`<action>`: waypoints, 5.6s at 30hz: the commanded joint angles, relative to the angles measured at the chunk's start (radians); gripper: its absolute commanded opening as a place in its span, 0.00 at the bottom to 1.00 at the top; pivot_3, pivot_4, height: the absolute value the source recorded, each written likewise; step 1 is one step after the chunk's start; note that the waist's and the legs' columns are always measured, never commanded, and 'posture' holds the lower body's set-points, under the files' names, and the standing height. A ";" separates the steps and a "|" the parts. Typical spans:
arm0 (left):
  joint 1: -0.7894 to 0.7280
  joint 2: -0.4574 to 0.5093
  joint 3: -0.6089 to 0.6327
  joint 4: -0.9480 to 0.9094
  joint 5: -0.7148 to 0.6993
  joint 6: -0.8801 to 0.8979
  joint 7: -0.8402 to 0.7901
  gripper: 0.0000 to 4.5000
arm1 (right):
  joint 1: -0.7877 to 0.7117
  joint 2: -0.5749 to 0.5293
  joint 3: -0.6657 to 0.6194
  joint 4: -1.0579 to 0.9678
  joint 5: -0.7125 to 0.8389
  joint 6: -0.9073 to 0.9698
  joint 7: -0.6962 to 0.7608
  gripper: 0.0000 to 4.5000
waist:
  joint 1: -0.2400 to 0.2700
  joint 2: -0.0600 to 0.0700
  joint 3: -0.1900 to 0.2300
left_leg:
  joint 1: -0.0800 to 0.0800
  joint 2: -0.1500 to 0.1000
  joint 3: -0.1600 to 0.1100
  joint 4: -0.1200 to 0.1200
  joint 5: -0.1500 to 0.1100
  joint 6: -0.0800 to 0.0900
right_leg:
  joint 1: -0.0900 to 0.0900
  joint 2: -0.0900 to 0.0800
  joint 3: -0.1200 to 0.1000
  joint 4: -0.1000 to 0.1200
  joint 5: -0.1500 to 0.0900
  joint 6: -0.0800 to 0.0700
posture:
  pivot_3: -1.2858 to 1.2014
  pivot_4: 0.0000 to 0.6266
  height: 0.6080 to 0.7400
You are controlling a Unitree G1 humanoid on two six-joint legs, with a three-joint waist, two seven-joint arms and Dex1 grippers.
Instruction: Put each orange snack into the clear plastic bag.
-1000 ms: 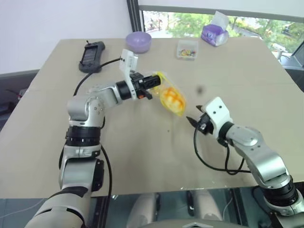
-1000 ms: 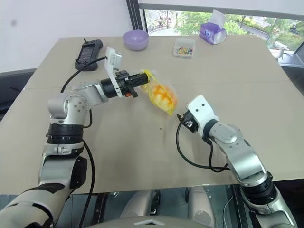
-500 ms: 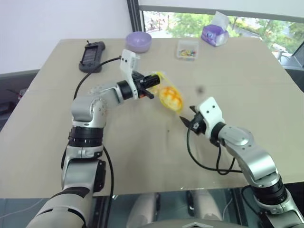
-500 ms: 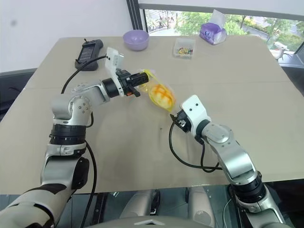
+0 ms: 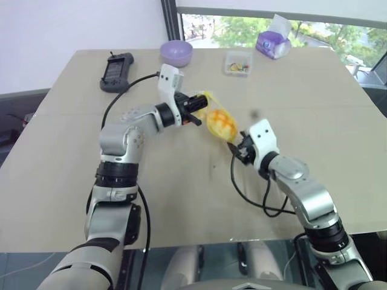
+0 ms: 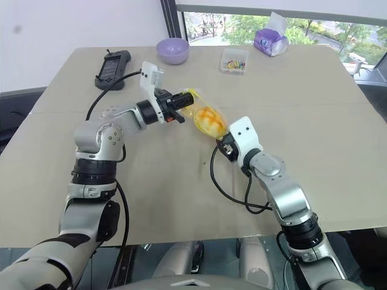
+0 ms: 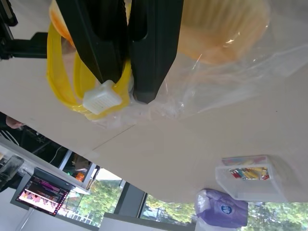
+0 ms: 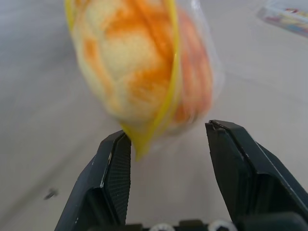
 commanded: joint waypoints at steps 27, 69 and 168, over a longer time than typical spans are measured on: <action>-0.108 0.092 0.002 0.126 -0.064 0.035 -0.232 0.00 | -0.173 -0.691 -0.212 0.018 0.233 -0.093 0.687 0.00 | -0.006 0.002 0.001 | 0.000 0.001 0.000 -0.001 -0.002 0.004 | 0.001 0.001 -0.001 -0.001 0.000 0.000 | 0.52 0.24 1.00; -0.330 0.009 -0.190 0.631 0.365 -0.701 -0.234 0.00 | -0.618 -0.625 -0.092 0.768 -0.141 -0.585 0.571 0.00 | 0.003 0.001 0.003 | -0.012 -0.005 0.000 0.004 0.000 0.001 | -0.008 -0.004 -0.003 -0.003 0.002 0.003 | 0.52 0.24 1.00; 0.025 0.204 -0.249 -0.072 0.213 -0.283 -0.552 0.54 | -0.296 -0.248 0.123 -0.223 0.061 0.245 0.314 0.00 | 0.001 0.006 0.002 | -0.001 -0.006 -0.001 0.000 -0.002 0.012 | 0.005 -0.003 -0.001 -0.018 0.012 0.010 | 0.52 0.24 1.00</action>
